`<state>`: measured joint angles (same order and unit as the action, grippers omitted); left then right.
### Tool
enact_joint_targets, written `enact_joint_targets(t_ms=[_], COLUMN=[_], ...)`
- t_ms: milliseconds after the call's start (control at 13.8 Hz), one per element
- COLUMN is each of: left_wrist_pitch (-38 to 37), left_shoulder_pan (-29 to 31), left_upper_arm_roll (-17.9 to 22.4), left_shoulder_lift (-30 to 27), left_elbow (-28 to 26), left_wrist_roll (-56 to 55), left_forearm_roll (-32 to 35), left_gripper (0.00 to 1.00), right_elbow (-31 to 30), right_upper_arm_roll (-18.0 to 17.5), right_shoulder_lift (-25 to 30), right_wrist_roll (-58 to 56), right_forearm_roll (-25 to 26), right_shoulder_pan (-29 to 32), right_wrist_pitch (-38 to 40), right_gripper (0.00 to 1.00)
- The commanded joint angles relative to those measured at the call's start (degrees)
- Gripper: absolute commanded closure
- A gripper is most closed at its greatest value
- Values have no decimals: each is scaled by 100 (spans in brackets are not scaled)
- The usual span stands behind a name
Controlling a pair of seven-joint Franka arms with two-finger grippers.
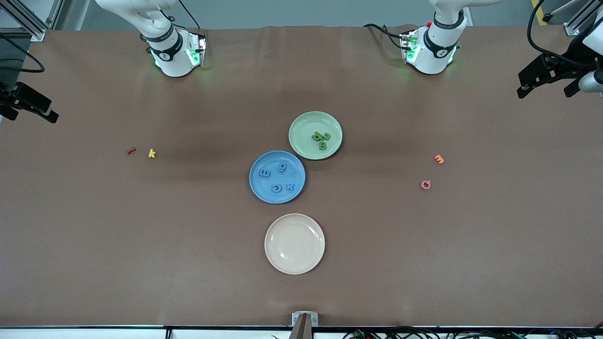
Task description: Sort letters by color into matching plates
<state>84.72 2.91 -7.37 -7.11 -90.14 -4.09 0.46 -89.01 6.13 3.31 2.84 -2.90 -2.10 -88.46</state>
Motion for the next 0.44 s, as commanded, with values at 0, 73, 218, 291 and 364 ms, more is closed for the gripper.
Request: enact_joint_targets(t_ms=[0,73,218,291,364], left_wrist_pitch=[-122,-131,-166,-175,-184], left_shoulder_pan=[16,8,16,16,16], left_upper_arm_roll=[-19,-19,-19,-19,-19], left_shoulder_lift=[-45,-45,-45,-45,-45], left_elbow=[67,67,67,58,58], left_wrist_roll=[93,93,102,102,102], left_forearm_roll=[77,77,77,77,77], left_gripper=[0,0,0,0,0], right_elbow=[165,165,165,165,165], right_upper_arm_roll=[-94,-94,-94,-94,-94], right_shoulder_lift=[-85,-85,-85,-85,-85], right_wrist_roll=[-64,-64,-64,-64,-64], right_forearm_roll=[88,88,88,88,88], right_shoulder_pan=[122,122,122,122,122], right_wrist_pitch=[57,57,57,57,57], right_gripper=[0,0,0,0,0])
